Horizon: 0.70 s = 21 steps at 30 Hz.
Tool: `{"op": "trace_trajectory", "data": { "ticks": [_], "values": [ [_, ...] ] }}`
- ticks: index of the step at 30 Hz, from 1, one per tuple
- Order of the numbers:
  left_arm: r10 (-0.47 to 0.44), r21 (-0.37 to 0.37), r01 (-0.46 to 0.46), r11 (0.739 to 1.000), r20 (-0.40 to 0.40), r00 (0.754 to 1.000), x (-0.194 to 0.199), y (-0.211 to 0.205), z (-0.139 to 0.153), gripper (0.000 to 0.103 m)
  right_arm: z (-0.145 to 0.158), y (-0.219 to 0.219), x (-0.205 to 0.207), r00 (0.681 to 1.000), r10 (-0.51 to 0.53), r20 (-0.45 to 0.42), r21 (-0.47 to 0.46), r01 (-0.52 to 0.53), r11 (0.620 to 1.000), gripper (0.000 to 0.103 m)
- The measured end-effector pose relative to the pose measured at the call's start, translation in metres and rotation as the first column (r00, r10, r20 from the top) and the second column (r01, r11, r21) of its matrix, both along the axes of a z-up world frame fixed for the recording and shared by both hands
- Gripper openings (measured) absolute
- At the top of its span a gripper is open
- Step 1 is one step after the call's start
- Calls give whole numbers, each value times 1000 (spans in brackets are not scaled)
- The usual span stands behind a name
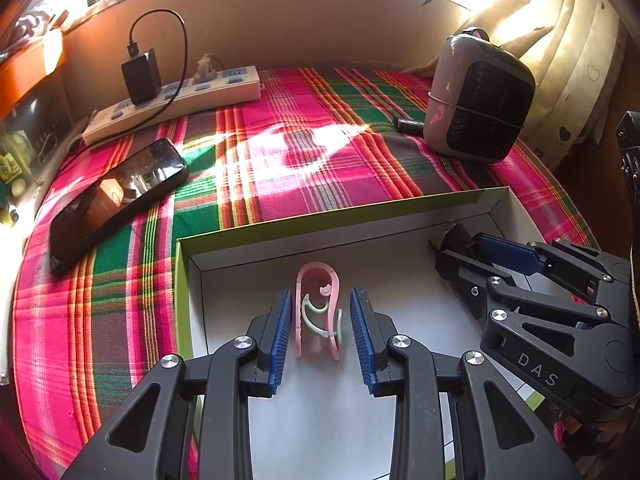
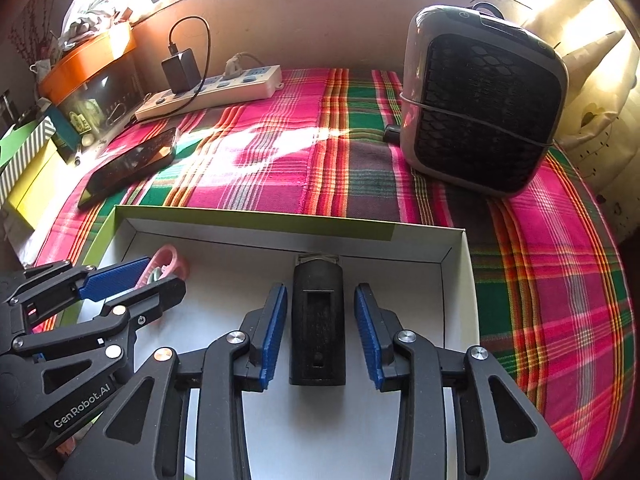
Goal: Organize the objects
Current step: 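Open both tools to release the clip and charger inside the box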
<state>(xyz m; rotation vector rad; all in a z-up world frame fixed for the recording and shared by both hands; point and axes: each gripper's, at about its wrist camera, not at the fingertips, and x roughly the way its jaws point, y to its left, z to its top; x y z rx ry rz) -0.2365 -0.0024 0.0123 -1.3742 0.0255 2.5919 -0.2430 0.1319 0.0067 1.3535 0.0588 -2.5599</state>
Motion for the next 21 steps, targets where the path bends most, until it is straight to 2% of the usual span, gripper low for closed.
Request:
{"op": "trace_trajectory", "data": {
  "ticks": [5, 21],
  "values": [
    [10, 12, -10, 1000, -10, 1000, 7, -5, 5, 33, 5, 3, 7, 1000, -8, -12, -8, 8, 1000, 45],
    [27, 27, -25, 999, -57, 998, 43, -13, 25, 35, 26, 11, 41, 998, -13, -69, -22, 11, 1000, 46]
  ]
}}
